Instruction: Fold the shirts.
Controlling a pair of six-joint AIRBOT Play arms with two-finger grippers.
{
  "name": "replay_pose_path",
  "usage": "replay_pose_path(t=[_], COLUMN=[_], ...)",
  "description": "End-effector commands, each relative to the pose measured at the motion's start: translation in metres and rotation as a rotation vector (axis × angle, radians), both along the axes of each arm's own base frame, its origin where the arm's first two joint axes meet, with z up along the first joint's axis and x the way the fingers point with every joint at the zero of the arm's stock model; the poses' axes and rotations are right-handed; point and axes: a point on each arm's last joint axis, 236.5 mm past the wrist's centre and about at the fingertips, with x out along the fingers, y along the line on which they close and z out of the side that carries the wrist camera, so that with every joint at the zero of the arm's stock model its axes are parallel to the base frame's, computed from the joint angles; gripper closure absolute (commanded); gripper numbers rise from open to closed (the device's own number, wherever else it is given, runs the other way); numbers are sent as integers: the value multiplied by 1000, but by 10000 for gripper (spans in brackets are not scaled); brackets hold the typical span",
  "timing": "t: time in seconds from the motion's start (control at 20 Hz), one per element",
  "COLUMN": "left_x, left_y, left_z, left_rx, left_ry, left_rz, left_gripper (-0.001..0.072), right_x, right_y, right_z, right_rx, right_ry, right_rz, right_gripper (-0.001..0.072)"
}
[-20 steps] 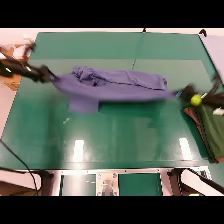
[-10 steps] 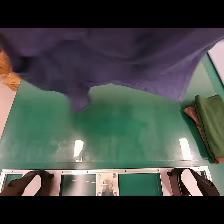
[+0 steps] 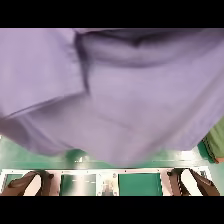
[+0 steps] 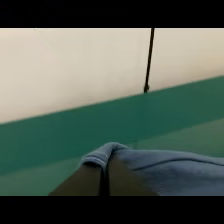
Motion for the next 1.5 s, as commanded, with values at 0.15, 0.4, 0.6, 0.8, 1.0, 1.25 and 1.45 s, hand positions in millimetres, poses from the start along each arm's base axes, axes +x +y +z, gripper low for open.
replay_pose_path(t=[0.15,0.4,0.6,0.8,1.0,1.25,1.45], left_x=[145,209,237,229,180,108,83], left_y=[9,19,27,26,35,31,43], left_z=[-259,-401,-434,-423,-429,-471,-501], left_rx=[-259,-434,-525,-438,-272,-268,-222], left_ry=[602,824,809,835,1081,1399,1498], left_rz=[-125,-98,-40,-94,-123,-135,-73], left_gripper=[684,683,683,684,684,684,684], right_x=[114,172,212,205,143,75,46], right_y=[-12,-15,-20,-14,-31,-26,-16], right_z=[-247,-385,-414,-400,-415,-445,-480], right_rx=[233,348,442,407,259,192,213], right_ry=[460,719,762,794,1002,1123,1204], right_rz=[-13,-24,-24,79,70,35,27], right_gripper=[696,696,696,697,698,698,698])
